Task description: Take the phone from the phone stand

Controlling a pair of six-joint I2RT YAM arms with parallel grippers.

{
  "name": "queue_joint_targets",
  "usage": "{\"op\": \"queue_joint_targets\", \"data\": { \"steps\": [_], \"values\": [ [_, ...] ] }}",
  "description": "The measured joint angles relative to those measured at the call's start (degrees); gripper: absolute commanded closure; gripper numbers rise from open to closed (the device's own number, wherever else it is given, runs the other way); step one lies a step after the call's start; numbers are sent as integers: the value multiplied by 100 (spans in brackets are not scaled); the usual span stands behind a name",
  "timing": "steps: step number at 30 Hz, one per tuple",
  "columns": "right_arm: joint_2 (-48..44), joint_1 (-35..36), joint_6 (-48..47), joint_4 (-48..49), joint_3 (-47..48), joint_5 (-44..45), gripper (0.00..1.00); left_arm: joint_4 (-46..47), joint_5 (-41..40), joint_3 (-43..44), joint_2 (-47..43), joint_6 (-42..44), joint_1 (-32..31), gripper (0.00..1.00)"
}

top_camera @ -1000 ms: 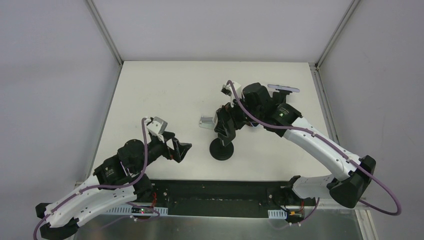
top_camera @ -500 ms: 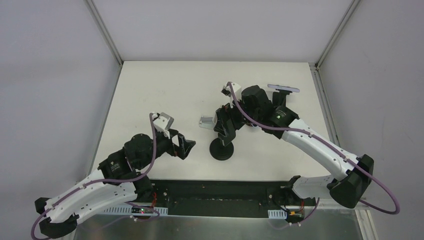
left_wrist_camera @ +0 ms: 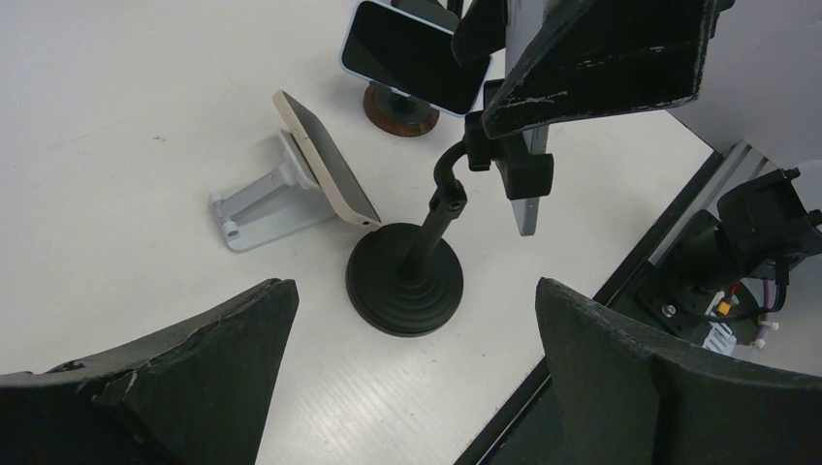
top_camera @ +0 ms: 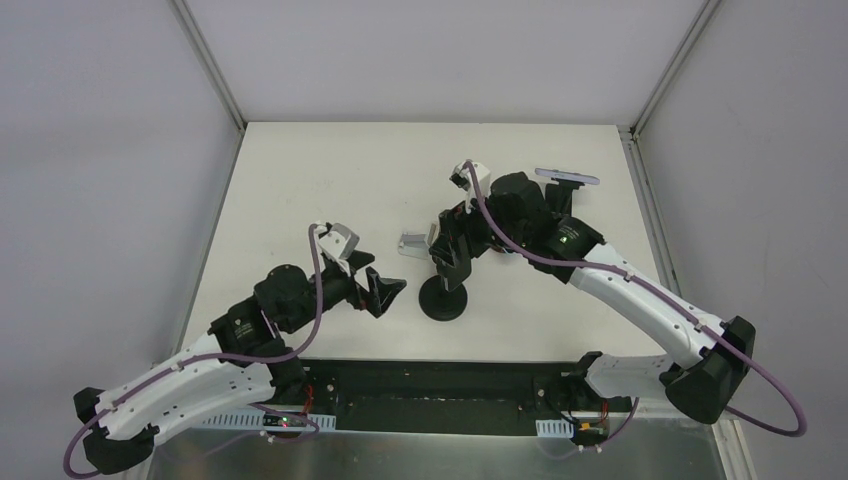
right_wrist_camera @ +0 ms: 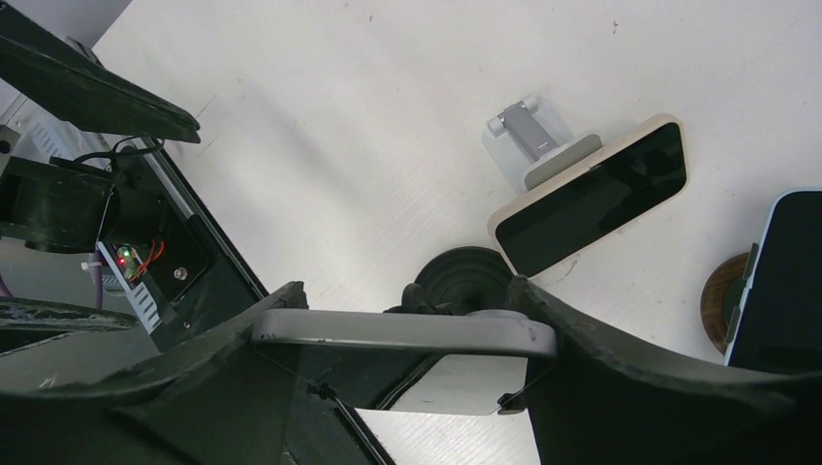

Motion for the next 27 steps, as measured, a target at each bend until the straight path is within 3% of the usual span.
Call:
{"op": "queue_joint_targets", "data": {
  "steps": [2, 6, 8, 27],
  "values": [
    [-4, 0, 9, 42, -28, -24, 48, 127, 74, -2, 111, 66, 2, 0],
    [-57, 0, 17, 96, -90, -24, 76, 422, 225, -7, 439, 116, 0, 0],
    [-107, 0, 31, 146, -144, -22, 84, 627, 319, -13, 627, 138, 2, 0],
    [-284, 114, 170, 348, -361, 131, 93, 3604, 957, -603, 2218, 68, 2, 0]
  ]
}}
